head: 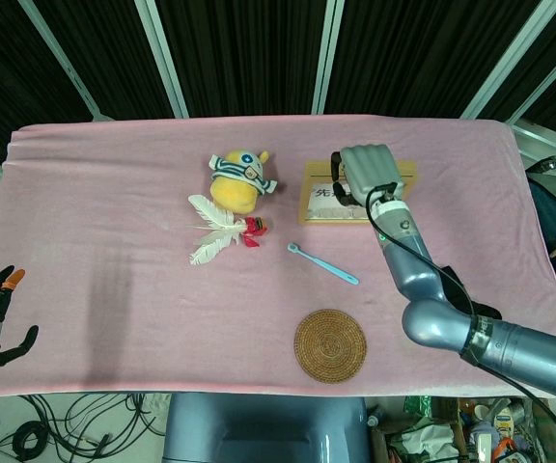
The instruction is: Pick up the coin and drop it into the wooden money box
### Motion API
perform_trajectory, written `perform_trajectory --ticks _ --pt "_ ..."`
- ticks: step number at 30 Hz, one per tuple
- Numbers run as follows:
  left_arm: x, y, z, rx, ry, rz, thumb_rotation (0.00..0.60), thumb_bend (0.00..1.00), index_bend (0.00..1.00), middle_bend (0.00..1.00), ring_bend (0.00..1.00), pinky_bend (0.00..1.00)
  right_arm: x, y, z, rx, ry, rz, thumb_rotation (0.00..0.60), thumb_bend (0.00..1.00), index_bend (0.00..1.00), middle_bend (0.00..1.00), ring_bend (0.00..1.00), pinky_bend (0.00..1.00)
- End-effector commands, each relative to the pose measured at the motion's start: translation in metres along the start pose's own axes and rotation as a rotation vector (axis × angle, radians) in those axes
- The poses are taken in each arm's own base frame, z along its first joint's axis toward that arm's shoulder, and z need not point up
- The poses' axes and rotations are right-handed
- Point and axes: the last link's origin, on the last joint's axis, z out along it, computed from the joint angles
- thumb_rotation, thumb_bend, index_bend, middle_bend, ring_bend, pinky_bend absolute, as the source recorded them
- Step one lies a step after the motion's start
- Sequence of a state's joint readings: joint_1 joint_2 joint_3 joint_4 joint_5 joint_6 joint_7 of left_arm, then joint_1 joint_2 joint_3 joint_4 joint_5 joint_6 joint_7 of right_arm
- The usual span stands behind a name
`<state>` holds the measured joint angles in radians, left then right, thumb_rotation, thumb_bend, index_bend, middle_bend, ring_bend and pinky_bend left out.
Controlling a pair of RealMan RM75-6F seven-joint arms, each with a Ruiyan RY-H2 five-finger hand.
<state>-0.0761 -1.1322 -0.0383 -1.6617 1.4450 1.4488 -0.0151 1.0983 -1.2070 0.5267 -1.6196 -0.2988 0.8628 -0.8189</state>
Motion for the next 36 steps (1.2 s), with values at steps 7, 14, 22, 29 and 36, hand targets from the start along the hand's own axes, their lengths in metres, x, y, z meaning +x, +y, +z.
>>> perform_trajectory --ticks 7,14,22,29,36 --pt "0.0 0.0 -0.002 -0.001 0.002 0.004 0.6 0.35 0.06 0.0 0.0 0.0 -0.006 0.005 0.036 -0.051 -0.053 -0.001 0.6 0.43 0.68 0.87 0.89 0.93" --pt "0.0 0.0 -0.002 -0.001 0.003 0.006 0.6 0.35 0.06 0.0 0.0 0.0 -0.01 0.014 0.04 -0.07 -0.056 -0.005 0.6 0.43 0.68 0.87 0.89 0.93" --pt "0.001 0.0 -0.001 -0.002 0.009 0.007 0.6 0.35 0.06 0.0 0.0 0.0 -0.015 0.022 0.042 -0.078 -0.057 -0.011 0.6 0.43 0.68 0.87 0.89 0.93" --pt "0.001 0.0 -0.001 -0.002 0.011 0.01 0.6 0.35 0.06 0.0 0.0 0.0 -0.017 0.029 0.045 -0.089 -0.055 -0.022 0.6 0.43 0.68 0.87 0.89 0.93" --pt "0.001 0.0 -0.002 -0.002 0.012 0.013 0.6 0.35 0.06 0.0 0.0 0.0 -0.021 0.036 0.045 -0.097 -0.059 -0.024 0.6 0.43 0.68 0.87 0.89 0.93"
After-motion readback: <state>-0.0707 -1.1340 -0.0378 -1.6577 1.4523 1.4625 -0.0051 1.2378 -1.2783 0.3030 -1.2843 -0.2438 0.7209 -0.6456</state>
